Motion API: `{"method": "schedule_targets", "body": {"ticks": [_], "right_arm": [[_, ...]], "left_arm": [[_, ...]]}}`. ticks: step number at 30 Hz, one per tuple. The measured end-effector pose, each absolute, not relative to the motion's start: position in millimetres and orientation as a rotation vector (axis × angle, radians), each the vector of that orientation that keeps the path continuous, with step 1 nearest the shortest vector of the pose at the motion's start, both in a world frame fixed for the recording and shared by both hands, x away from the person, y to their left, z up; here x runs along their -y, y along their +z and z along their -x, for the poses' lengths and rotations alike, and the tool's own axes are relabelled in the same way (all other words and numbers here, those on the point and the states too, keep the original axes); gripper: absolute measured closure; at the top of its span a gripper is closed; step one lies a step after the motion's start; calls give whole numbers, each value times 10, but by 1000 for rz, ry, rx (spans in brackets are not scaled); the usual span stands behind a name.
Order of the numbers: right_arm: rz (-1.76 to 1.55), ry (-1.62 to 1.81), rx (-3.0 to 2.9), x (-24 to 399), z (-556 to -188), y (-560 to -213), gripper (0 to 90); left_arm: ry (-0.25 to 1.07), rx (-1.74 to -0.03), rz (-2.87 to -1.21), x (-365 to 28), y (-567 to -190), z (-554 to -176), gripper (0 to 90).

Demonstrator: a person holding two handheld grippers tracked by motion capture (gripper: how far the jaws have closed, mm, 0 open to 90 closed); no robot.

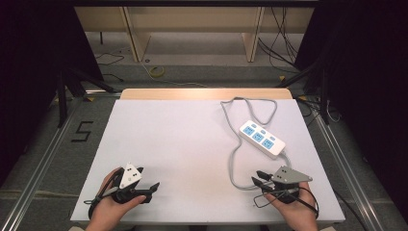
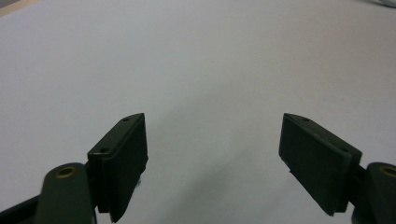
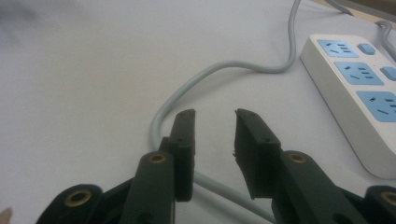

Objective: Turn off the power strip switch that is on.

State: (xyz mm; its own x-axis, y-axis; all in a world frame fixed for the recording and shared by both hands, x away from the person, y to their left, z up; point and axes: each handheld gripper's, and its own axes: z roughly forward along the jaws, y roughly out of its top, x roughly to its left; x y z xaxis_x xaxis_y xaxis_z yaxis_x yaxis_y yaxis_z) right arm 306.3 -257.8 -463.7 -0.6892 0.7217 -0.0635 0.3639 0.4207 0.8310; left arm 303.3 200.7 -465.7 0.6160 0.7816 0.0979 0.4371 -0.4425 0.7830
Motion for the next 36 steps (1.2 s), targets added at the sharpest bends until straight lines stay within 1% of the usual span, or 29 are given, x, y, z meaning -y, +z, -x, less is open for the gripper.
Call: {"method": "schedule_targets", "body": {"ticks": [1,2,3,4,5,9,21,36], "right_arm": [[-924,1175,-2267,2578,-3063,-4637,713],[-931,1159,-2269,2582,-3065,-4631,756],[-935,1150,-2274,2584,-3065,-4625,776],[-935,1150,-2274,2584,-3065,-4625,776],[-940,1133,-2277,2585,-3068,-4612,815],[-935,1092,-2276,2577,-3086,-4581,900],[-954,1012,-2273,2592,-3163,-4553,900],[-978,995,-2269,2567,-3268,-4523,900]], "left_arm": [[590,-955,-2093,-2007,-4657,-3033,236],[590,-956,-2093,-2007,-4657,-3035,236],[590,-956,-2092,-2007,-4659,-3036,236],[589,-956,-2094,-2007,-4661,-3036,236],[588,-955,-2095,-2007,-4662,-3035,236],[586,-954,-2090,-2005,-4663,-3028,236],[589,-955,-2091,-2003,-4668,-3038,238],[584,-958,-2089,-1995,-4677,-3039,238]]}}
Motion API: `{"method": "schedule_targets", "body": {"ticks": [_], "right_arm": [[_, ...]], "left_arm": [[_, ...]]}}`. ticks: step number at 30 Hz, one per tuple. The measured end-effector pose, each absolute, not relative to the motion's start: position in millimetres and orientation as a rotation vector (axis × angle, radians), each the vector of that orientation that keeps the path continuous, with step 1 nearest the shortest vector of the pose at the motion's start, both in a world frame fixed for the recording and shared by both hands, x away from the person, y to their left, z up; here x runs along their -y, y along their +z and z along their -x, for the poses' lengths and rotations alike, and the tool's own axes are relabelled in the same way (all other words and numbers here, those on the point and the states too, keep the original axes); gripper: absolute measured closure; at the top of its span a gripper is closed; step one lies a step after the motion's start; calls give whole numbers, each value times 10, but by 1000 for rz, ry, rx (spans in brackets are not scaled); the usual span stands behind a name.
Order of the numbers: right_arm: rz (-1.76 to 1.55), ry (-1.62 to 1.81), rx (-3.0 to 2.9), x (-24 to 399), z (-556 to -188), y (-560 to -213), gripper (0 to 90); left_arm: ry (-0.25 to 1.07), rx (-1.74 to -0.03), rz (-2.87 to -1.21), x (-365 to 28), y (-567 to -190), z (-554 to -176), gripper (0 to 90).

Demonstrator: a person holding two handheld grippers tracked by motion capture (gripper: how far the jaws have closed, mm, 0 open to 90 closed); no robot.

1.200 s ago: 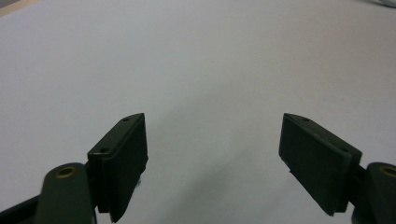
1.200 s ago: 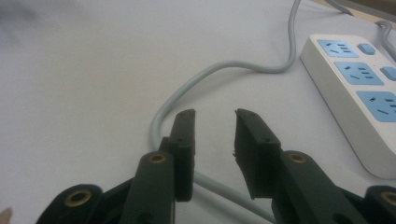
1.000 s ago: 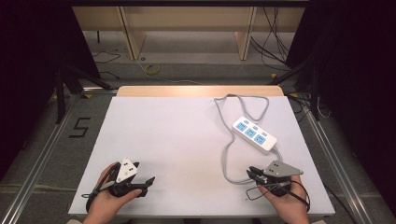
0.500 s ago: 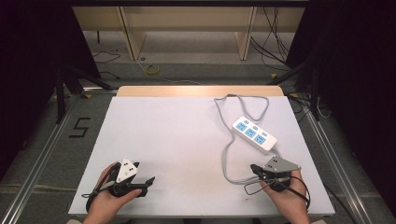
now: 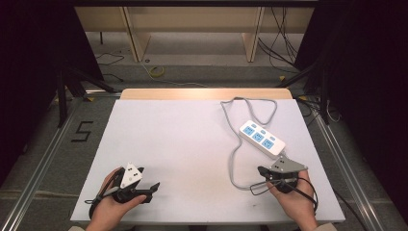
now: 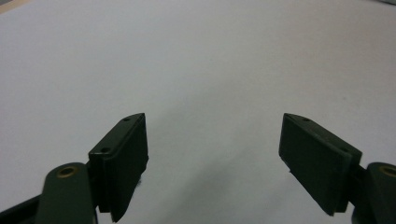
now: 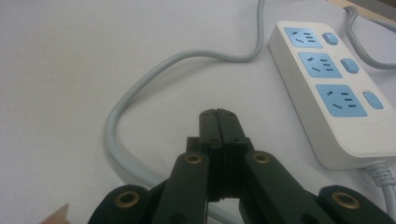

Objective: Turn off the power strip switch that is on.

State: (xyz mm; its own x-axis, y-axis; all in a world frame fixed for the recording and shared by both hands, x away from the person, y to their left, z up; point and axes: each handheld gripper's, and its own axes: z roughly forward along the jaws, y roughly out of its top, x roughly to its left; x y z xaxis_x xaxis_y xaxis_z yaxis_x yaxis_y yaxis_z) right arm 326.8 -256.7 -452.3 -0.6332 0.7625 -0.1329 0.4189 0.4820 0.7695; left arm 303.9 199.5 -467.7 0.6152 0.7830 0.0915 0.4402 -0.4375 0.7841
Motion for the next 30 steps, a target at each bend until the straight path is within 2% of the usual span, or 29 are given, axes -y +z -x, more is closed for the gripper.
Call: {"method": "schedule_targets", "body": {"ticks": [30], "right_arm": [[-1042,951,-2233,2661,-3448,-4401,900]], "left_arm": [[586,-954,-2093,-1992,-4680,-3044,238]]}}
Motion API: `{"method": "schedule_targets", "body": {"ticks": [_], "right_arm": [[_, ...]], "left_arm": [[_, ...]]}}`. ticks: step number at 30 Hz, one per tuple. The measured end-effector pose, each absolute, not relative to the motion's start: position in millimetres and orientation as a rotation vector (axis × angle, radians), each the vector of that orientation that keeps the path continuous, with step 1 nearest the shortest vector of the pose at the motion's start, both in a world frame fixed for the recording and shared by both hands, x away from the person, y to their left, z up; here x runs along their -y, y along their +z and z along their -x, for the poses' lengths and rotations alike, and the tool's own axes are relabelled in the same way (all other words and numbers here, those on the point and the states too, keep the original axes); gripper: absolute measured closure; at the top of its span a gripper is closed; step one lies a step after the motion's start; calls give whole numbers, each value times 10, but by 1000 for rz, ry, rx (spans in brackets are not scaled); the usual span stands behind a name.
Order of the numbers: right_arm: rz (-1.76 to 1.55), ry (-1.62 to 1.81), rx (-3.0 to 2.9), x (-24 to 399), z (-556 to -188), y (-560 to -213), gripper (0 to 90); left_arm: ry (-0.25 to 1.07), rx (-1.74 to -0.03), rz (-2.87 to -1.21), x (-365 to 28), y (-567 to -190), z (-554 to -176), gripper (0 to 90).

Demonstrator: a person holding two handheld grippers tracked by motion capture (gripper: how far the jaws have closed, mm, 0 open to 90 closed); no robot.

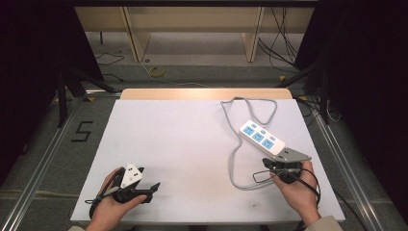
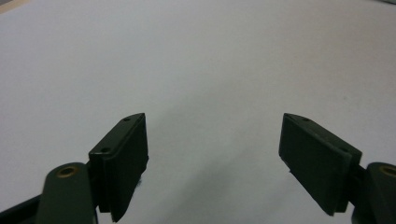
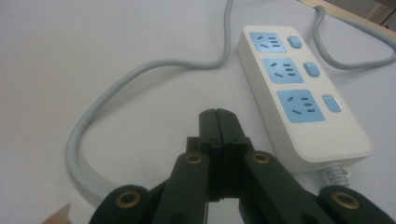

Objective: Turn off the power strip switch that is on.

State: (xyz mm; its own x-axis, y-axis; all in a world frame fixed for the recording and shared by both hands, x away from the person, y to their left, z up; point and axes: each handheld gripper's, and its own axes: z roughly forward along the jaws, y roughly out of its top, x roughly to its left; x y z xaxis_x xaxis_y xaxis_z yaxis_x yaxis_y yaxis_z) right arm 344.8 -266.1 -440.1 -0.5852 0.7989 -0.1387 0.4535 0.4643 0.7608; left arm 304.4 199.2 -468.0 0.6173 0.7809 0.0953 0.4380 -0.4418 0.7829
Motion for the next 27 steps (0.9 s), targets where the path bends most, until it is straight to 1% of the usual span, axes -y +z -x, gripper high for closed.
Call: {"method": "schedule_targets", "body": {"ticks": [27], "right_arm": [[-1105,902,-2200,2770,-3673,-4317,900]], "left_arm": [[591,-952,-2100,-1986,-4681,-3048,239]]}}
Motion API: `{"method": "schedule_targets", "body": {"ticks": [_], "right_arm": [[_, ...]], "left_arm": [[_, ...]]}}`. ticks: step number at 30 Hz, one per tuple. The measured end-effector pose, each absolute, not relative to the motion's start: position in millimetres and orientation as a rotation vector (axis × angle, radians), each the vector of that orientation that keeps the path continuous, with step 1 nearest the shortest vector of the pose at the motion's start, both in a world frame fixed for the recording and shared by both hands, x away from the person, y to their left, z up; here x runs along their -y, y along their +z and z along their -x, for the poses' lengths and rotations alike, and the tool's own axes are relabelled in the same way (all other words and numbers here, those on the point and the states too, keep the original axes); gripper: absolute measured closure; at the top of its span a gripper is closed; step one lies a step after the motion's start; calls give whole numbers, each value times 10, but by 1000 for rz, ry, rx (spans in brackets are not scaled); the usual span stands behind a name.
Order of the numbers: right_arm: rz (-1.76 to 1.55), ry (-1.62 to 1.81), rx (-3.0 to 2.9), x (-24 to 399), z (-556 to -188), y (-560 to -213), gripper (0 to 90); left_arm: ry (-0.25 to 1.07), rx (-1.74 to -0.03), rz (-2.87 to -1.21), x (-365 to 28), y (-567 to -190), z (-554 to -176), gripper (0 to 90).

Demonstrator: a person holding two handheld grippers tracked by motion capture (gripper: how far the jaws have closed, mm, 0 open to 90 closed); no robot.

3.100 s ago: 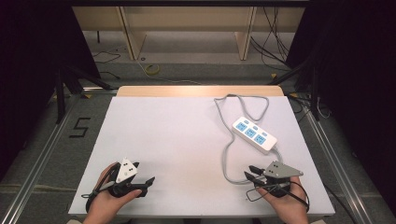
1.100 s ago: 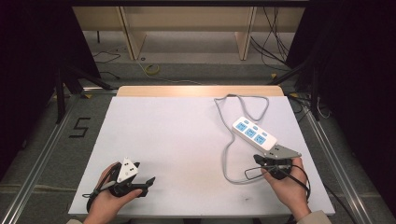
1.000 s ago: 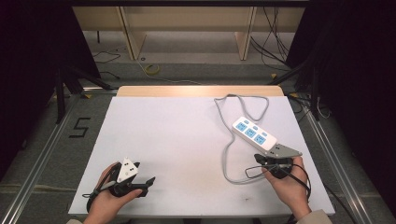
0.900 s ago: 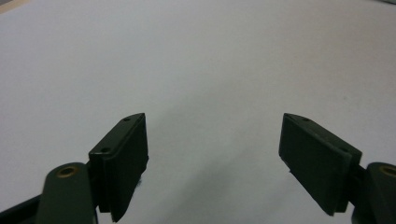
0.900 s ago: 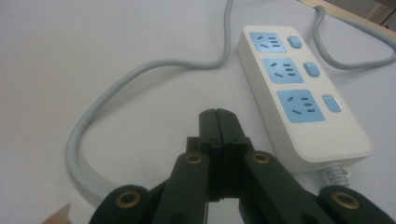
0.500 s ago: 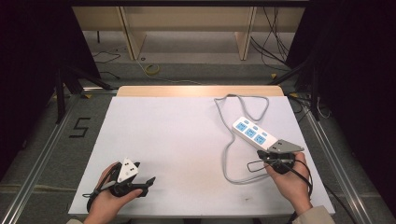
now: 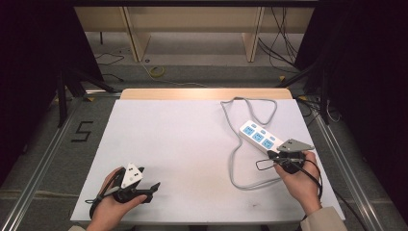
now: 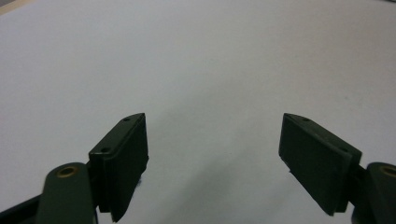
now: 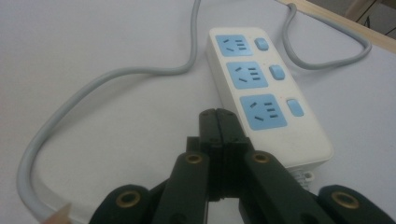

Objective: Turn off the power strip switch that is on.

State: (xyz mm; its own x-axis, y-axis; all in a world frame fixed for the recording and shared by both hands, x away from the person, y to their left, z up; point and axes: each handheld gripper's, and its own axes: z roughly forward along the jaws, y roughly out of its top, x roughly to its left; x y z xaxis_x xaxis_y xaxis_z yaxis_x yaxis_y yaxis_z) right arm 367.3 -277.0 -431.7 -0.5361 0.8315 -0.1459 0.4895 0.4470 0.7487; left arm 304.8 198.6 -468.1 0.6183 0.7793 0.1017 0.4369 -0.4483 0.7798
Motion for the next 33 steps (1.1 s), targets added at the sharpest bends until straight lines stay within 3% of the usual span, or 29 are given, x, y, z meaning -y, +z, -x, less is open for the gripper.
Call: {"method": "schedule_targets", "body": {"ticks": [33], "right_arm": [[-1155,838,-2190,2828,-3990,-4302,900]], "left_arm": [[598,-947,-2107,-1981,-4683,-3054,240]]}}
